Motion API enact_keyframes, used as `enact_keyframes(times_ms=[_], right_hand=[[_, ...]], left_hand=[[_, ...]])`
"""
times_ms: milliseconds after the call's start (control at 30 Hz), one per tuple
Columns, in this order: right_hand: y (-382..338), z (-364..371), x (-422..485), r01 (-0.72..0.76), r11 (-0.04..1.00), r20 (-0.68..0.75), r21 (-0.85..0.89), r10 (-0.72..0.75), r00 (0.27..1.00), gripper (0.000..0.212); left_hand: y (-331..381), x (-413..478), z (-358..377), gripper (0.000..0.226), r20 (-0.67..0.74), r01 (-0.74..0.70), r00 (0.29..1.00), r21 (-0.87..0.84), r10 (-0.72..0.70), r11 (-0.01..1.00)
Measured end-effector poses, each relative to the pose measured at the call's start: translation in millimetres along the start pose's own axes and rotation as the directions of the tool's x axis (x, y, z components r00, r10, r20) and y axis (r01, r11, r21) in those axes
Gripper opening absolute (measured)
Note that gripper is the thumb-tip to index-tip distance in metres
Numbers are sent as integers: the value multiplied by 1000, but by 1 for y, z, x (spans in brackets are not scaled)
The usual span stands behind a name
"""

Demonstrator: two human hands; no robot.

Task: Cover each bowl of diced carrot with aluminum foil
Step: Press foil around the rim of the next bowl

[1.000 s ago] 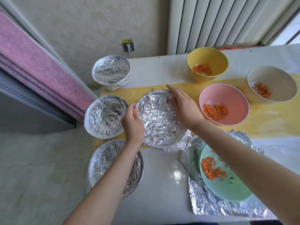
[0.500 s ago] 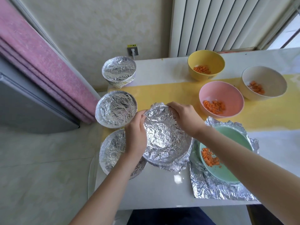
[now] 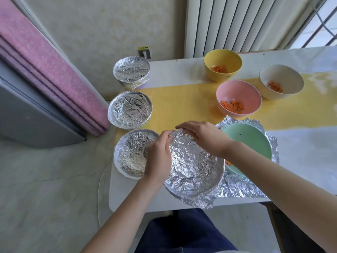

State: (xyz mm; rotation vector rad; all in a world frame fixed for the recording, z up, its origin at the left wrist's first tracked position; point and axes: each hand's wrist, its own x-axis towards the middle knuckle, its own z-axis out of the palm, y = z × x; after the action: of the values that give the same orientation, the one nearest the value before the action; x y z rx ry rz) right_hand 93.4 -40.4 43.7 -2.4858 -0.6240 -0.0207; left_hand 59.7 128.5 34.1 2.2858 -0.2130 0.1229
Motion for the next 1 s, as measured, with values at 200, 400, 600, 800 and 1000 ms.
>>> enact_keyframes(times_ms=[200,400,600,800,1000], right_hand=[[-8,23,-27,-10,999,-26,35,11,1000,25],[-22,42,-55,-151,988,71,36,148,986,41],[-36,70,-111,-456,864,-158,212,491,857,46],[-51,98,-146,-575,738,-146,354,651,745,49],[-52,120,-141,-623,604,-138,497,764,630,46]], left_hand=[[-6,-32,2,32,67,16,998,-45,-13,999],[-15,-75,15,32,10,134,991,-92,-134,987],[-27,-115,37,28,-225,332,900,-196,-372,923],[-27,-125,50,28,-355,476,714,-385,-603,790],[-30,-124,58,30,-336,533,644,-447,-687,718]])
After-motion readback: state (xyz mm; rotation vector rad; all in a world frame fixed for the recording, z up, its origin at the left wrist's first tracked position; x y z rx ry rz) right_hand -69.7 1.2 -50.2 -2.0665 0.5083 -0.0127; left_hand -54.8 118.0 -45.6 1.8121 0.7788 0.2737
